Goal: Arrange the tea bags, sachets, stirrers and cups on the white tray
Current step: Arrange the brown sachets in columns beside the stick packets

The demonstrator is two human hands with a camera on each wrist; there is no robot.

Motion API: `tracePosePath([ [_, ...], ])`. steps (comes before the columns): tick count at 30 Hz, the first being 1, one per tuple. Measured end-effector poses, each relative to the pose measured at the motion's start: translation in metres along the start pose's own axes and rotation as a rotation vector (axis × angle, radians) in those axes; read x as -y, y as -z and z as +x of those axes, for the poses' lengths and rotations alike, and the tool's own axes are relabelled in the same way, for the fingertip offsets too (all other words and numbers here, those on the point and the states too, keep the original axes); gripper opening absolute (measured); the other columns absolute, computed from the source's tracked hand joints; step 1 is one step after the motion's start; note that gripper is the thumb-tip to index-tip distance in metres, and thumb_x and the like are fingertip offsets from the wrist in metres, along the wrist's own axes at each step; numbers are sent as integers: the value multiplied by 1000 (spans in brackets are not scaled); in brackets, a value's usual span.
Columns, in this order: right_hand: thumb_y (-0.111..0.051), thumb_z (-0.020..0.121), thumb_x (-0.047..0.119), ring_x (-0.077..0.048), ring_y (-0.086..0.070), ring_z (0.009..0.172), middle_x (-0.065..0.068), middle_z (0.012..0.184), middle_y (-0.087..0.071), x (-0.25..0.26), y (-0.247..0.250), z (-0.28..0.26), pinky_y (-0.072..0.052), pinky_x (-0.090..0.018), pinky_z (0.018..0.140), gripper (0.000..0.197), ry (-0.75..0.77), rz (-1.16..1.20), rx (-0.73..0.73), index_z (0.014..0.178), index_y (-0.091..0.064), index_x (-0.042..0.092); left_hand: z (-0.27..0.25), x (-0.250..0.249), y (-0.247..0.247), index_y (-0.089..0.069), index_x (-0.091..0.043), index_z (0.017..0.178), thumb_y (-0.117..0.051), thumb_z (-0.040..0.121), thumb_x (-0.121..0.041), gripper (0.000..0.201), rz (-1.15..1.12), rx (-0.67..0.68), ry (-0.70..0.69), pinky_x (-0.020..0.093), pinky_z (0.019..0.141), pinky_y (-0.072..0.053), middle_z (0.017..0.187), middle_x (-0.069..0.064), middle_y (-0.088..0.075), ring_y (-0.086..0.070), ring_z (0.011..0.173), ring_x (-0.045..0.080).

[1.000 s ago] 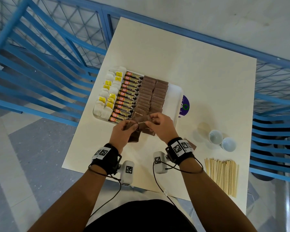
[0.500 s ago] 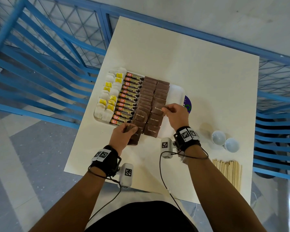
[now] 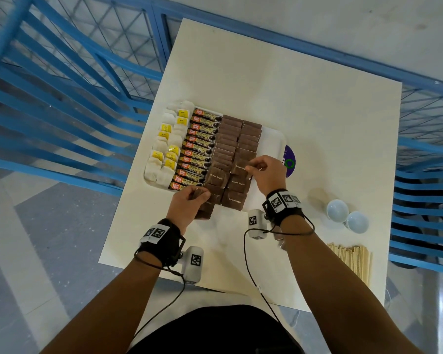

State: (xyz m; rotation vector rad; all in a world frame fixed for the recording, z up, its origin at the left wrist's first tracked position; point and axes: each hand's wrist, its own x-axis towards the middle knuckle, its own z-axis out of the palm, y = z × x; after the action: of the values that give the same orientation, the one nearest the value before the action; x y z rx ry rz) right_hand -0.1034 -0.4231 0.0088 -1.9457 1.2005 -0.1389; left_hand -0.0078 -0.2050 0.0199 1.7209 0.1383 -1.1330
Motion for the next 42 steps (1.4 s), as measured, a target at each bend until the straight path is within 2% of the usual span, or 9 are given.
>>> tracePosePath([
  [8, -78, 87, 29, -4, -59, 73, 3, 92, -67, 1, -1, 0, -40, -8, 62, 25, -23, -11, -30, 106, -70, 15, 4, -1, -2, -72, -15, 107, -62, 96, -3, 20, 5, 43, 14, 49, 77, -63, 104, 14, -74, -72, 95, 32],
  [10, -76, 88, 30, -9, -60, 80, 0, 99, -65, 0, -2, -1, -48, -16, 69, 24, -27, -4, -86, 107, -69, 17, 5, -2, -3, -73, -16, 110, -60, 96, 0, 25, 16, 71, -1, 52, 80, -62, 108, 15, -73, -71, 99, 34],
  [13, -71, 91, 27, -9, -61, 83, 2, 97, -65, 6, -2, -12, -56, -29, 80, 10, 16, 13, -155, 100, -68, 23, 3, -3, -4, -75, -21, 111, -60, 96, 1, 30, 6, 97, -57, 44, 74, -64, 110, 11, -74, -73, 97, 31],
  [18, -66, 95, 33, 3, -62, 90, 12, 100, -69, 32, -11, -39, -46, -9, 78, 20, 182, 41, 256, 110, -71, 21, 2, -8, -7, -70, -19, 115, -69, 93, -2, 28, 0, 111, -93, 41, 69, -63, 111, 11, -74, -74, 95, 31],
  [22, -71, 92, 33, -1, -63, 90, 9, 98, -72, 40, -15, -43, -48, -14, 80, 22, 236, -2, 441, 110, -74, 21, 1, -11, -7, -65, -10, 119, -76, 88, -8, 33, -9, 119, -83, 39, 66, -62, 111, 11, -73, -75, 93, 29],
  [28, -73, 90, 24, -2, -66, 81, 12, 87, -71, 46, -13, -41, -55, -17, 77, 7, 192, 82, 321, 95, -75, 20, -4, -7, -9, -68, -9, 112, -80, 87, -20, 31, -47, 132, -53, 34, 64, -59, 95, 7, -76, -73, 81, 19],
  [33, -73, 89, 20, -16, -74, 75, 2, 82, -75, 42, -13, -45, -63, -39, 75, 2, -16, 300, 214, 91, -71, 20, -7, -10, -13, -70, -4, 106, -73, 93, -22, 23, -151, 29, -105, 37, 63, -60, 89, 12, -72, -68, 79, 24],
  [38, -71, 91, 18, -14, -72, 69, 0, 79, -77, 38, -11, -58, -62, -36, 75, 4, -39, 314, 316, 93, -70, 15, -2, -17, -10, -71, -15, 97, -71, 94, -20, 6, -171, -79, -184, 40, 66, -62, 83, 2, -73, -72, 80, 22],
  [42, -74, 90, 21, -16, -70, 66, -1, 79, -76, 35, -11, -62, -61, -33, 70, 10, 8, 313, 364, 97, -71, 14, 0, -18, -7, -71, -16, 95, -71, 94, -18, 2, -126, -86, -192, 45, 69, -64, 89, 5, -73, -72, 83, 23],
])
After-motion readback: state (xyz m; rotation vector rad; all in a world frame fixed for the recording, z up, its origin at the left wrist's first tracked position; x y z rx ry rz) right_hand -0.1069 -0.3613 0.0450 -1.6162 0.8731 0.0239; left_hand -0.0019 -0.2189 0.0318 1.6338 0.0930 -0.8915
